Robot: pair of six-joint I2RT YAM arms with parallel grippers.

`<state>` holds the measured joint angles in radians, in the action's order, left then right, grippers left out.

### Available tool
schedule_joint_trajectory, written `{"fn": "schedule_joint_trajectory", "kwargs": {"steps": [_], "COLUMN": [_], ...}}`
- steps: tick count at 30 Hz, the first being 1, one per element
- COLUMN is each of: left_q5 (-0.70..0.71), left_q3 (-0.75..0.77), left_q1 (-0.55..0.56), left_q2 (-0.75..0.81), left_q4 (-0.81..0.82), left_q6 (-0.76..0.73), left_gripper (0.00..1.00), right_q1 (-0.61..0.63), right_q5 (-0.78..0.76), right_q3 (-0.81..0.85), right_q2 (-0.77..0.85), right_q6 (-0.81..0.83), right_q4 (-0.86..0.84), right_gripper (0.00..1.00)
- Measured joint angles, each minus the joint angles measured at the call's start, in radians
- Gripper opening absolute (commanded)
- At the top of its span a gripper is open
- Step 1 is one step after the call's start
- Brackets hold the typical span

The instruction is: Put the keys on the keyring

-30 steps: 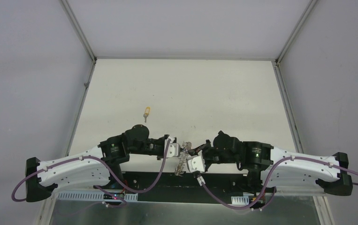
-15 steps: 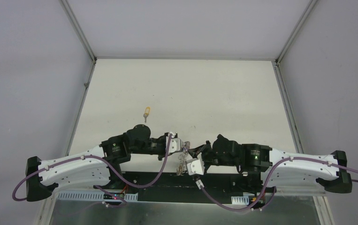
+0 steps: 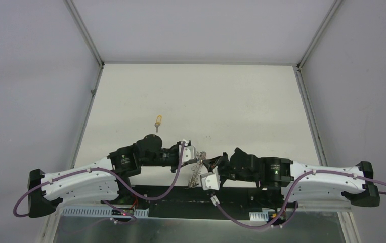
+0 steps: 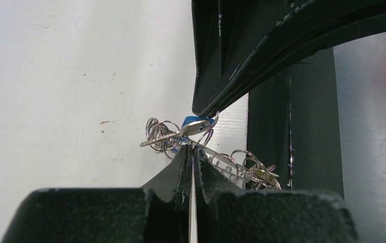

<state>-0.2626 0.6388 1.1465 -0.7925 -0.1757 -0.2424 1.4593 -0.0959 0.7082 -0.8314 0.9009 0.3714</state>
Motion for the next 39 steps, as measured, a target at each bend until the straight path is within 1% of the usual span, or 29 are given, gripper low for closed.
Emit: {"fn": "schedule_joint_trajectory", "kwargs": {"steps": [27, 39], "left_q5": [0.024, 0.046], "left_q3": [0.0, 0.0], "left_q1": [0.0, 0.0], "left_q2": [-0.003, -0.026], "left_q4": [0.005, 0.008], "left_q6": [0.043, 0.079], "left_gripper": [0.0, 0.0], "right_q1": [0.038, 0.059], "right_q5": [-0.08, -0.126], "right_q3": [-0.035, -0.035], "right_q2": [0.015, -0.016], "right_q6": [-0.002, 0.045], "right_q4": [-0.038, -0.029], "right_gripper": [0.0, 0.0]}}
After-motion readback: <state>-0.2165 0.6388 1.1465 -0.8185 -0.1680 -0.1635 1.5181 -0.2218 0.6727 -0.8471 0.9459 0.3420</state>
